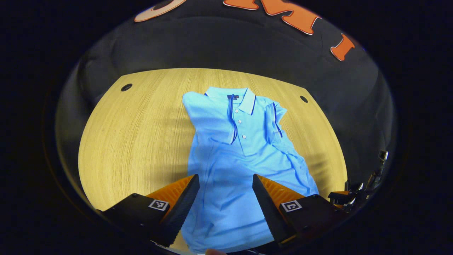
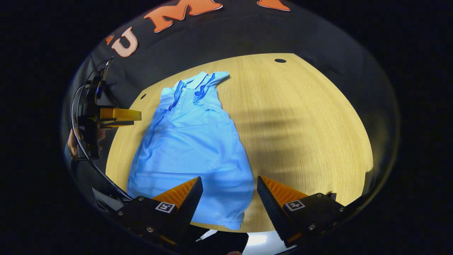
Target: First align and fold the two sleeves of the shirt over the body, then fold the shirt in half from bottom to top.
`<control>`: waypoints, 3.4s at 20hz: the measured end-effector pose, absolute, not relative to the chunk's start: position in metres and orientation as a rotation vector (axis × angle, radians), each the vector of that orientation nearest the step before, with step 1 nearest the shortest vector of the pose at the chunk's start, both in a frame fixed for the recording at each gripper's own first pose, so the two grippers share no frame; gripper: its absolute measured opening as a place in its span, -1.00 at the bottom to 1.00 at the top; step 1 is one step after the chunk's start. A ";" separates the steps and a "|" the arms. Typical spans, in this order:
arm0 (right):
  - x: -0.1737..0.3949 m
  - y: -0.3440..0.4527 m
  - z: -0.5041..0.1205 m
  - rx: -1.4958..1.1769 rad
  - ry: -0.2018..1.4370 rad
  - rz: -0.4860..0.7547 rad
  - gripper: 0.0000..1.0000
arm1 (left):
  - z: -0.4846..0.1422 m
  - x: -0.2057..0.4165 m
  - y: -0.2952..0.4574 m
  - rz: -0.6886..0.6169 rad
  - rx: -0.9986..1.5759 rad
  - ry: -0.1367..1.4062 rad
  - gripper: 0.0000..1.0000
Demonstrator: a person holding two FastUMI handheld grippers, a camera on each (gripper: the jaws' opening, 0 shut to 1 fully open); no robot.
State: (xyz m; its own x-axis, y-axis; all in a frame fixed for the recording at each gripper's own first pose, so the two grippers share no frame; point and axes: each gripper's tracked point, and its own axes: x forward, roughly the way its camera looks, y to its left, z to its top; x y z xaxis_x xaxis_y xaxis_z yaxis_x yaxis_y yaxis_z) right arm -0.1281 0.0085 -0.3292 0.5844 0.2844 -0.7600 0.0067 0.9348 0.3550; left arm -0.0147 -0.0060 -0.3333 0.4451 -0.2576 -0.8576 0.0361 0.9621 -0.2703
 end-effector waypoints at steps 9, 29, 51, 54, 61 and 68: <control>-0.164 0.028 -0.354 0.242 1.000 0.214 0.94 | -0.364 -0.142 0.029 -0.111 -0.145 1.178 1.00; -0.179 0.018 -0.383 0.163 0.996 0.068 -0.76 | -0.405 -0.232 0.019 -0.018 -0.079 1.218 0.60; -0.056 0.023 -0.313 0.415 0.969 0.110 -0.90 | -0.346 -0.052 0.018 -0.125 -0.138 1.097 -0.80; -0.026 0.022 -0.302 0.421 0.952 0.112 -0.91 | -0.349 -0.024 0.021 -0.120 -0.164 1.084 -0.80; 0.063 0.015 -0.277 0.388 0.891 0.101 -0.90 | -0.342 0.060 0.041 -0.128 -0.173 1.017 -0.80; 0.136 0.012 -0.279 0.383 0.862 0.090 -0.90 | -0.349 0.145 0.053 -0.148 -0.195 0.984 -0.80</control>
State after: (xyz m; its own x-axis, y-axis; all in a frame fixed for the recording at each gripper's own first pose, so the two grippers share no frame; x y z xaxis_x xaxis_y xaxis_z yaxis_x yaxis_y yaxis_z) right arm 0.1359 0.0118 -0.2789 0.6515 0.2301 -0.7229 0.0765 0.9281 0.3644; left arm 0.1453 0.0530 -0.3494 0.5460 -0.2119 -0.8105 0.0357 0.9725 -0.2301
